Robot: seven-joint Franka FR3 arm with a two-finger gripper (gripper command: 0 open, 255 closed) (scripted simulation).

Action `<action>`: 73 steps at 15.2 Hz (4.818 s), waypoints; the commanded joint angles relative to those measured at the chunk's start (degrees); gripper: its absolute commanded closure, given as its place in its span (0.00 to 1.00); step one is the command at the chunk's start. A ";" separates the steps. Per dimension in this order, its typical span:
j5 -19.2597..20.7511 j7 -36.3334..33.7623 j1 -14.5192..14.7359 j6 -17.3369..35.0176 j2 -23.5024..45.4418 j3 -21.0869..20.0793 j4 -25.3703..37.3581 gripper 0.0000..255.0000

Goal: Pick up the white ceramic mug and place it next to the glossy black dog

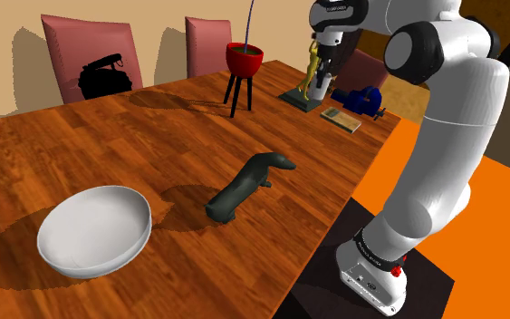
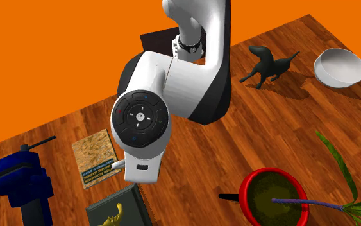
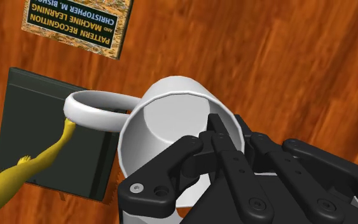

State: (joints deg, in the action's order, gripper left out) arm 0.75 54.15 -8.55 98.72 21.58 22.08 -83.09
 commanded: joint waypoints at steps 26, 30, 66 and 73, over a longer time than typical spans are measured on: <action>-2.39 2.98 -4.03 -24.37 7.12 0.25 31.56 1.00; 1.57 -2.00 2.91 -18.85 -4.83 -0.06 13.94 1.00; -1.62 -53.06 26.16 -18.17 -43.31 -28.75 -28.71 1.00; -5.45 -63.24 29.62 -18.29 -41.44 -35.65 -26.48 1.00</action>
State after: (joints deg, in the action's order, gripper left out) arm -4.11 -7.38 20.53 80.12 -20.21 -12.47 -109.68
